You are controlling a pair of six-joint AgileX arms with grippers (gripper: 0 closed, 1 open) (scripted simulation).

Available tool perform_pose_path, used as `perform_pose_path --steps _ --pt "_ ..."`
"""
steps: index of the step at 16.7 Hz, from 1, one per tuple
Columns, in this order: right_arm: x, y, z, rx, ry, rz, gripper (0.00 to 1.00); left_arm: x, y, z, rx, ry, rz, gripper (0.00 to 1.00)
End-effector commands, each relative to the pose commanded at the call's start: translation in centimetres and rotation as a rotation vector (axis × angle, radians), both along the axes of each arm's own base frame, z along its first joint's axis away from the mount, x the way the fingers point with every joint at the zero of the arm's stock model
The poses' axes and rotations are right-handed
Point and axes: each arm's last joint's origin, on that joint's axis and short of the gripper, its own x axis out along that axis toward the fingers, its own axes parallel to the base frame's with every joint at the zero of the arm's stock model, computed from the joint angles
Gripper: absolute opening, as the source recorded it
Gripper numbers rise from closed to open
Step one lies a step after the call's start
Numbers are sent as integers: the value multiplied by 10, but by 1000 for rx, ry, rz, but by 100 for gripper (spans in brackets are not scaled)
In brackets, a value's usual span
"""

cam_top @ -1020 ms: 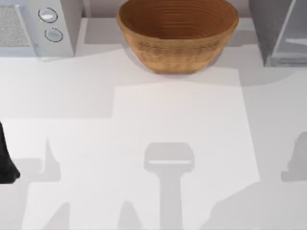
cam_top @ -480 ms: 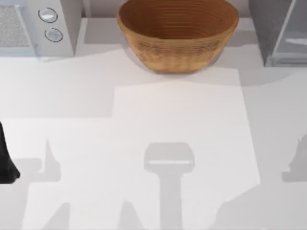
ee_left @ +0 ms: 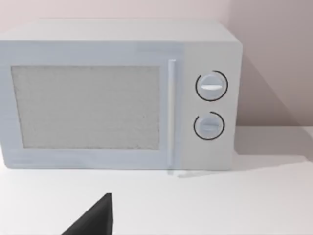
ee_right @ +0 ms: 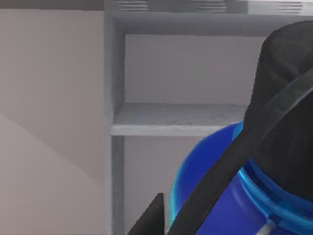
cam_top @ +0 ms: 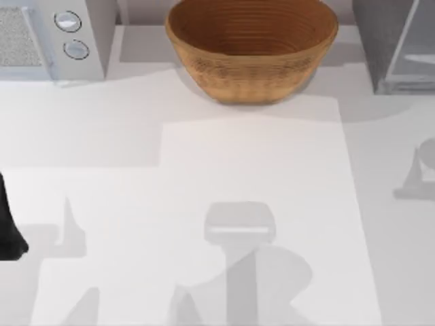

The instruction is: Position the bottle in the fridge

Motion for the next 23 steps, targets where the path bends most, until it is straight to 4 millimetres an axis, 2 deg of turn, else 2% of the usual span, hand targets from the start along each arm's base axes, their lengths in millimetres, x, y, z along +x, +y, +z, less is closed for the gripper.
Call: perform_pose_path --steps 3,5,7,9,12,15,17,19,23 --pt "52 -10 34 -12 -43 -15 1 0 0 0 0 0 0 100" --pt "101 -21 37 -17 -35 -17 1 0 0 0 0 0 0 100" --pt "151 -35 22 -18 -7 -13 1 0 0 0 0 0 0 100" --pt "195 -50 -8 -16 37 -4 1 0 0 0 0 0 0 100" --pt "240 -71 -62 -4 119 14 1 0 0 0 0 0 0 100" --pt "261 -86 -110 13 204 32 1 0 0 0 0 0 0 100" --pt "266 -92 -132 22 245 41 1 0 0 0 0 0 0 100" --pt "268 -95 -141 26 262 45 1 0 0 0 0 0 0 100" --pt "267 -93 -143 30 271 50 1 0 0 0 0 0 0 100"
